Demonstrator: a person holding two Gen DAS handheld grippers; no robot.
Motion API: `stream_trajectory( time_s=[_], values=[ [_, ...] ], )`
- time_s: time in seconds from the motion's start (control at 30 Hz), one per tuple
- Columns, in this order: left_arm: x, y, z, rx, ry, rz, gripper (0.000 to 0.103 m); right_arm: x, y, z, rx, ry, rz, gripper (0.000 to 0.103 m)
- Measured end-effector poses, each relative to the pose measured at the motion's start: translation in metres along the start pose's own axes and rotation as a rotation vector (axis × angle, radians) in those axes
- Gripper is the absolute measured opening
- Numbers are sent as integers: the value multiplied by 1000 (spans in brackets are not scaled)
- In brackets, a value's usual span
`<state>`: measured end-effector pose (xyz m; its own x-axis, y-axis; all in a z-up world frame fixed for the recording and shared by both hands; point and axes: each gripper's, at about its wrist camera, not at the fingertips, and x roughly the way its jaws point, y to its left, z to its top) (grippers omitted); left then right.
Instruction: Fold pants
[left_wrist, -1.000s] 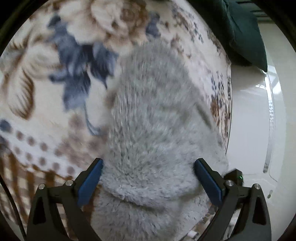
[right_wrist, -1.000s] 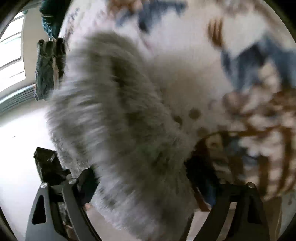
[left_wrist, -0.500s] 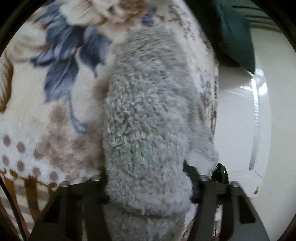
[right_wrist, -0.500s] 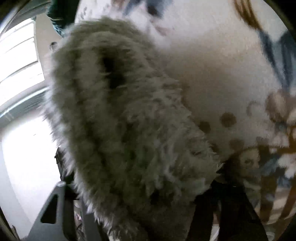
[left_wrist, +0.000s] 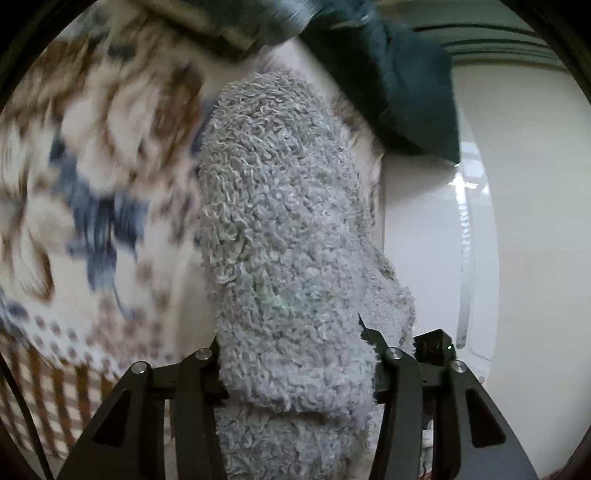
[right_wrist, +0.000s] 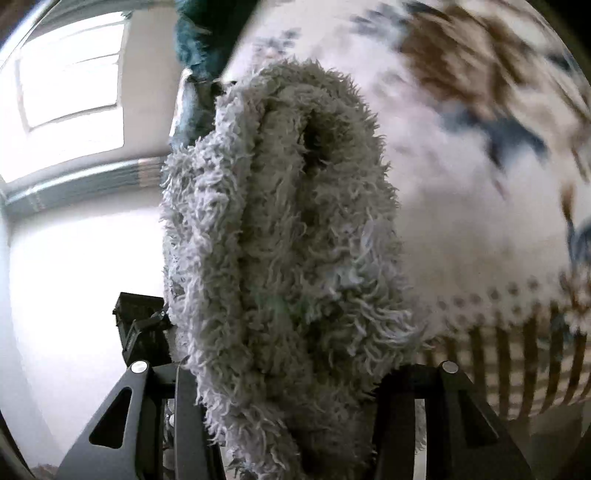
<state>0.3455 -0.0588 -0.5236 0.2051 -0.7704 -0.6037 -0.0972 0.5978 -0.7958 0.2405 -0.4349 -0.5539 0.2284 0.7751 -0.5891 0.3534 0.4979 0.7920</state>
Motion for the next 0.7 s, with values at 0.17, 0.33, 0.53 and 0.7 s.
stream_trajectory(
  time_s=[0.17, 0.33, 0.53, 0.7],
  values=[
    [-40, -19, 77, 8, -44, -35, 45, 14, 92, 39, -80, -39, -16, 47],
    [-79, -40, 196, 69, -83, -50, 45, 54, 184, 102, -125, -93, 30, 47],
    [-117, -43, 353, 186, -121, -14, 45, 142, 281, 197, -176, -126, 76, 46],
    [-108, 2, 463, 174, -118, 35, 46, 211, 315, 266, -204, -123, 40, 46]
  ],
)
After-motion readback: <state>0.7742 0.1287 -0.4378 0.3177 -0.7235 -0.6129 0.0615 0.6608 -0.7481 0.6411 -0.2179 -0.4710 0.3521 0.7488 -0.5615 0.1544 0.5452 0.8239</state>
